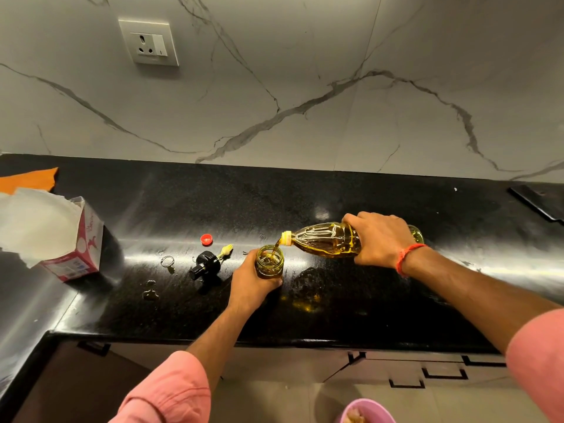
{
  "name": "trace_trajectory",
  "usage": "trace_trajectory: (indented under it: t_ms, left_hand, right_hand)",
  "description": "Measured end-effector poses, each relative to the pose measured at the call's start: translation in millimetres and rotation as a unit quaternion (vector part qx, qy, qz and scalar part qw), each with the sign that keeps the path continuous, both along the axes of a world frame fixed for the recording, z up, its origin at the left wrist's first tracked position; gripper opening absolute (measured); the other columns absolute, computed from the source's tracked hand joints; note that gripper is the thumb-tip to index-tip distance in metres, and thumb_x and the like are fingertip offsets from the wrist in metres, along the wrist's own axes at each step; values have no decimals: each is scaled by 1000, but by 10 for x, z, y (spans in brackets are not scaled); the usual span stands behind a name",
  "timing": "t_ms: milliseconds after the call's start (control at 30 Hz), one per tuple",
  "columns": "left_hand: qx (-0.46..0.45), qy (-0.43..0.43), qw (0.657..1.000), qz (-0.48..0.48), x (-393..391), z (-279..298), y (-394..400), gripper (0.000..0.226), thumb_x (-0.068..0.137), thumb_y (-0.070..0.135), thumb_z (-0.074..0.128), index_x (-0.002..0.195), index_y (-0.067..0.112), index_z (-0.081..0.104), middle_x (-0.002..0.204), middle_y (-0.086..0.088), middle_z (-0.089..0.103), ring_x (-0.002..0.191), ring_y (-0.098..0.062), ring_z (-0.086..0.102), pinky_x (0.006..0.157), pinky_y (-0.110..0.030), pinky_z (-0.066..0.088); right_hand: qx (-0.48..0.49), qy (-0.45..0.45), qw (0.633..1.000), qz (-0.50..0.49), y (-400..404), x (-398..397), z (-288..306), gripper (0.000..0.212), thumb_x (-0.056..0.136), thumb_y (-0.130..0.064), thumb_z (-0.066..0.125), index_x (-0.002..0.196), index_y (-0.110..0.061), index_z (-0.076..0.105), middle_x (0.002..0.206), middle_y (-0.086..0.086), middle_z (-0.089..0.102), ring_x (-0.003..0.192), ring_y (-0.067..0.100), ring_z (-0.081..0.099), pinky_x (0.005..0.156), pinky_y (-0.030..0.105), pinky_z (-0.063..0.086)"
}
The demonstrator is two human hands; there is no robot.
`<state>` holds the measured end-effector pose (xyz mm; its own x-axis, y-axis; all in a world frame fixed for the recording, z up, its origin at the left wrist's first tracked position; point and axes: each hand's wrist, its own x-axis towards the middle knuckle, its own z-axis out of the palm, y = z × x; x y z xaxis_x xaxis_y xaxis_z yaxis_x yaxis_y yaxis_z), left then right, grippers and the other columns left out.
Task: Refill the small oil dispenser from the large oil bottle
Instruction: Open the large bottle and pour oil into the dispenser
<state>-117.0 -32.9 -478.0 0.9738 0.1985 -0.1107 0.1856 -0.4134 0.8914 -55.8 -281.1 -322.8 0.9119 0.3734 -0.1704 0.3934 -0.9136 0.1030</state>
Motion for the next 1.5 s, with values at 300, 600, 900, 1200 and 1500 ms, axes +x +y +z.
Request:
trace_trajectory:
  t_ms: [300, 600, 900, 1200, 1500]
  left_hand:
    - [2, 3, 1000, 1, 4, -13, 6, 67, 69, 18, 92, 128, 23, 59, 117, 10, 69, 111, -8, 63, 95, -23, 45]
    - [3, 5, 1000, 0, 5, -22, 8, 68, 69, 18, 92, 128, 24, 59, 118, 10, 69, 113, -9, 62, 97, -24, 45]
    - [3, 2, 1000, 3, 2, -27, 14, 67, 69, 17, 92, 127, 23, 60, 116, 9, 70, 111, -10, 64, 98, -26, 48]
    - [0, 4, 1000, 3, -8, -8, 10, 67, 69, 16, 92, 126, 24, 60, 115, 10, 70, 110, -9, 64, 95, -23, 45]
    - [-4, 4, 1000, 3, -15, 10, 13, 65, 70, 16, 92, 126, 25, 60, 112, 12, 69, 108, -7, 63, 97, -24, 45]
  right_hand:
    - [-2, -1, 1000, 0, 2, -7, 8, 69, 73, -47, 82, 131, -33, 48, 110, -6, 61, 104, 16, 61, 93, 45, 54]
    - [-1, -2, 1000, -1, 0, -7, 7, 69, 73, -47, 82, 131, -34, 47, 110, -7, 61, 103, 16, 61, 92, 44, 54]
    - [1, -8, 1000, 2, 7, -2, 10, 68, 73, -47, 82, 130, -34, 48, 109, -7, 61, 103, 16, 61, 91, 45, 54]
    - [4, -8, 1000, 2, 4, -6, 27, 67, 74, -46, 82, 130, -33, 48, 110, -7, 61, 103, 16, 61, 92, 44, 54]
    - [5, -9, 1000, 3, -2, -7, 18, 69, 74, -47, 83, 131, -34, 48, 111, -7, 61, 104, 16, 61, 92, 44, 54]
